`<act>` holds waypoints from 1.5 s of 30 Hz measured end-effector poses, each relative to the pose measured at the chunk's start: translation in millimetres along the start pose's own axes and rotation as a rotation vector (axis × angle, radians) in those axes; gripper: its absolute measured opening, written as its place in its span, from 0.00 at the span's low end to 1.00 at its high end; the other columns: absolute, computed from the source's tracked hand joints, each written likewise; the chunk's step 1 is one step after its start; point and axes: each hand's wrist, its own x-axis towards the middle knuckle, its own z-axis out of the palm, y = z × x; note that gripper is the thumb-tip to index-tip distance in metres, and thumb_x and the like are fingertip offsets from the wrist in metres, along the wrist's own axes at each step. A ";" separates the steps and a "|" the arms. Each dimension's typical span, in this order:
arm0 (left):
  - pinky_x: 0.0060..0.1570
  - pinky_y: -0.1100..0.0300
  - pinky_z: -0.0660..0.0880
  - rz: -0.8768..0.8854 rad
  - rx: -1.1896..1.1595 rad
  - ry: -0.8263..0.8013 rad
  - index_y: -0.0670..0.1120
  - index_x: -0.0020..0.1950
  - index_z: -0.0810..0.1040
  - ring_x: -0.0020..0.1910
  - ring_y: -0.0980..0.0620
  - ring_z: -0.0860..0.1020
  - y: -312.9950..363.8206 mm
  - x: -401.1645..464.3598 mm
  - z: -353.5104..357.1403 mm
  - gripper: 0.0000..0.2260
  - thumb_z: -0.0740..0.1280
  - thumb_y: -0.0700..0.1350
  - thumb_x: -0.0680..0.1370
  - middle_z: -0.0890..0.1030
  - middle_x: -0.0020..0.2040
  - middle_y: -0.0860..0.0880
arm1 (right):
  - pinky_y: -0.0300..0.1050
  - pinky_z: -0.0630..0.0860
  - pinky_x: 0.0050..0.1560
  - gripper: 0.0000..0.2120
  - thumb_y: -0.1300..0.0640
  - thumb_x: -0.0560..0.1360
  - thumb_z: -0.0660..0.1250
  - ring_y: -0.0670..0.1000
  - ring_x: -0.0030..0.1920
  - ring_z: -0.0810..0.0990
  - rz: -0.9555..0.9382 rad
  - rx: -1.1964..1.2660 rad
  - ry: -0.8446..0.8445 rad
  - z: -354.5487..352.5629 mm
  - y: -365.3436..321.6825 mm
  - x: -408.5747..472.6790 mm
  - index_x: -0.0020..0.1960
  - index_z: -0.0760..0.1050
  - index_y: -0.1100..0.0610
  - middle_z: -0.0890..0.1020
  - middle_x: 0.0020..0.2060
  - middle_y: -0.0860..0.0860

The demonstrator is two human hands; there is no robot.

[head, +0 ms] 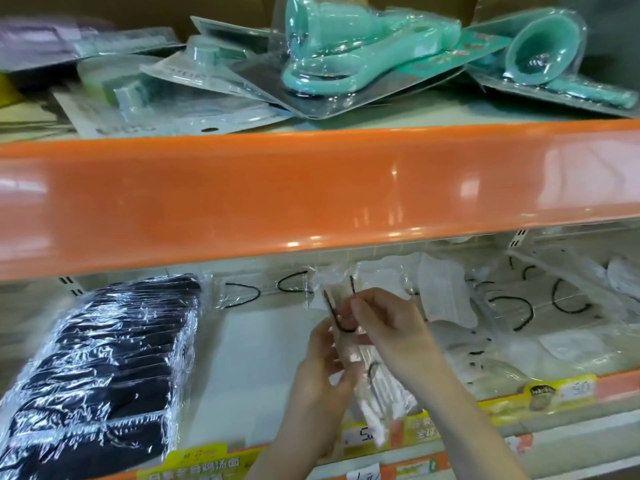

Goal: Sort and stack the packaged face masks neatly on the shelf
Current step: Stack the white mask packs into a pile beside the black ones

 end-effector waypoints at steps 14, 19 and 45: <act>0.47 0.57 0.77 -0.181 -0.200 0.334 0.47 0.48 0.82 0.45 0.49 0.82 4.4 8.1 -52.1 0.06 0.66 0.39 0.78 0.85 0.44 0.48 | 0.45 0.76 0.52 0.14 0.55 0.77 0.67 0.39 0.47 0.77 0.212 -0.264 -0.055 9.7 35.8 3.7 0.60 0.69 0.47 0.77 0.56 0.46; 0.44 0.53 0.73 -0.233 -0.235 0.504 0.43 0.45 0.79 0.40 0.47 0.77 -5.3 8.9 -52.5 0.07 0.63 0.35 0.78 0.82 0.39 0.46 | 0.41 0.75 0.44 0.05 0.57 0.75 0.68 0.40 0.34 0.77 0.254 -0.234 -0.167 21.2 47.0 -0.1 0.42 0.76 0.48 0.82 0.35 0.46; 0.51 0.52 0.77 0.268 1.144 -0.061 0.48 0.56 0.77 0.59 0.44 0.77 -45.8 51.6 -96.0 0.16 0.54 0.44 0.73 0.79 0.57 0.47 | 0.50 0.68 0.55 0.07 0.59 0.78 0.60 0.54 0.54 0.75 -0.271 -1.180 -0.296 88.2 30.0 110.3 0.54 0.74 0.51 0.78 0.50 0.50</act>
